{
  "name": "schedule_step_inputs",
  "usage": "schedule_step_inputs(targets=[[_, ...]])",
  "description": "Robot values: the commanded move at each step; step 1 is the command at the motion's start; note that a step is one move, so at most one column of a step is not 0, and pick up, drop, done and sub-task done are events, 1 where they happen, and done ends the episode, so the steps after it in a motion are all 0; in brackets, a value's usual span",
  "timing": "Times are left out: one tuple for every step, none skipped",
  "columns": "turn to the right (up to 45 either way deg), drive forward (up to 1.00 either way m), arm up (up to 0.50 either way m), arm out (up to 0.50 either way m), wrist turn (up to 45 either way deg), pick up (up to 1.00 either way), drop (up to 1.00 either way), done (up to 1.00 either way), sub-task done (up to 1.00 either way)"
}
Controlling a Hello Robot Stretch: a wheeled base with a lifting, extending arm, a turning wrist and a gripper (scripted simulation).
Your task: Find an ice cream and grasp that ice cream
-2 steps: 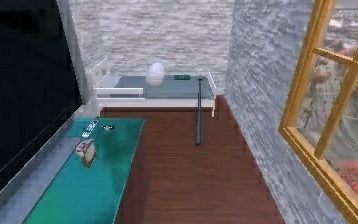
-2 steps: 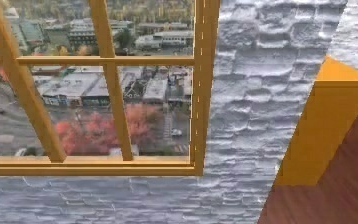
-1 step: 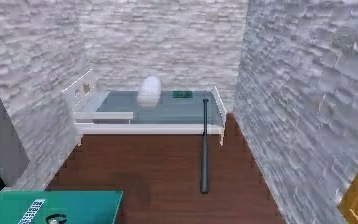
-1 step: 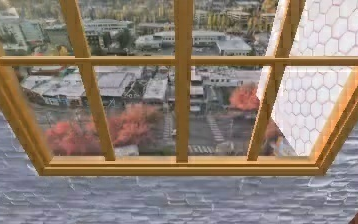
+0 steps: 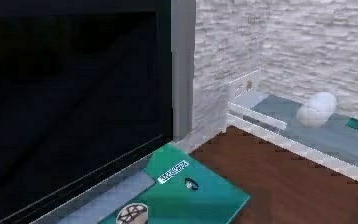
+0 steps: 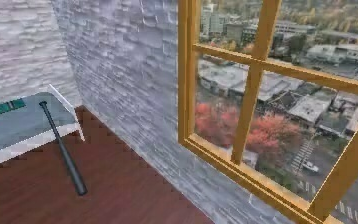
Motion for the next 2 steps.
schedule_step_inputs(targets=[[-45.0,0.0,0.0,0.0,0.0,0.0,0.0,0.0,0.0],[-45.0,0.0,0.0,0.0,0.0,0.0,0.0,0.0,0.0]])
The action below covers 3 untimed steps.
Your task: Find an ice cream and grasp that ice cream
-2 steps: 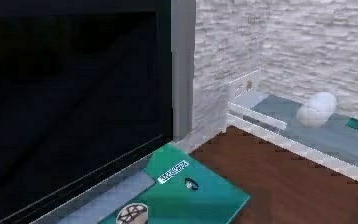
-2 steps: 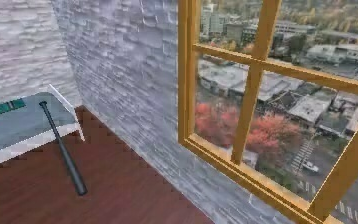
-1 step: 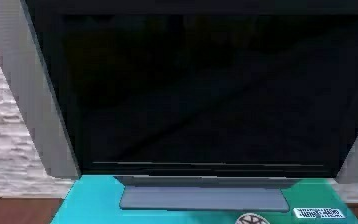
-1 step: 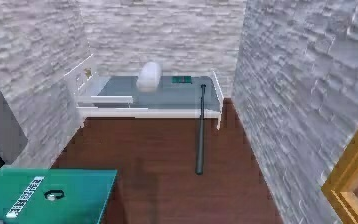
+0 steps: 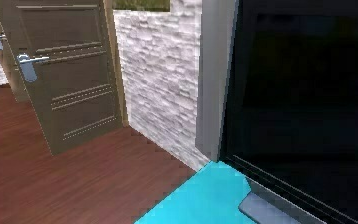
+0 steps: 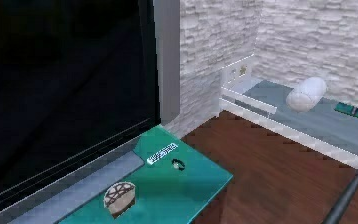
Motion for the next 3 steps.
schedule_step_inputs(targets=[[-15.0,0.0,0.0,0.0,0.0,0.0,0.0,0.0,0.0],[0.0,0.0,0.5,0.0,0.0,0.0,0.0,0.0,0.0],[0.0,0.0,0.28,0.0,0.0,0.0,0.0,0.0,0.0]])
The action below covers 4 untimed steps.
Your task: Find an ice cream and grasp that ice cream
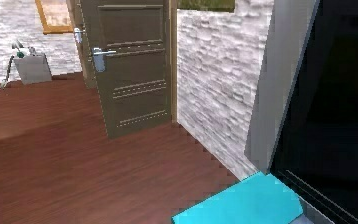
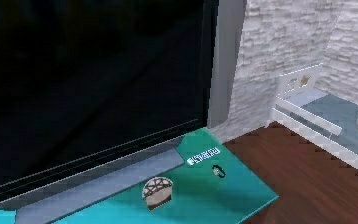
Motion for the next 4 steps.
schedule_step_inputs(targets=[[0.0,0.0,0.0,0.18,0.0,0.0,0.0,0.0,0.0],[0.0,0.0,0.0,0.0,45.0,0.0,0.0,0.0,0.0],[0.0,0.0,0.0,0.0,45.0,0.0,0.0,0.0,0.0],[0.0,0.0,0.0,0.0,45.0,0.0,0.0,0.0,0.0]])
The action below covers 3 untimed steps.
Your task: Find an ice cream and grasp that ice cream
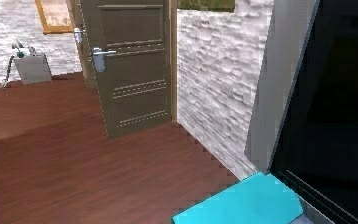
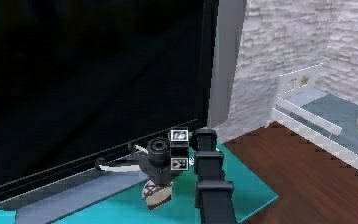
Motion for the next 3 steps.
schedule_step_inputs(targets=[[0.0,0.0,0.0,0.0,18.0,0.0,0.0,0.0,0.0],[0.0,0.0,-0.3,0.0,0.0,0.0,0.0,0.0,0.0],[0.0,0.0,0.0,0.0,0.0,1.0,0.0,0.0,0.0]])
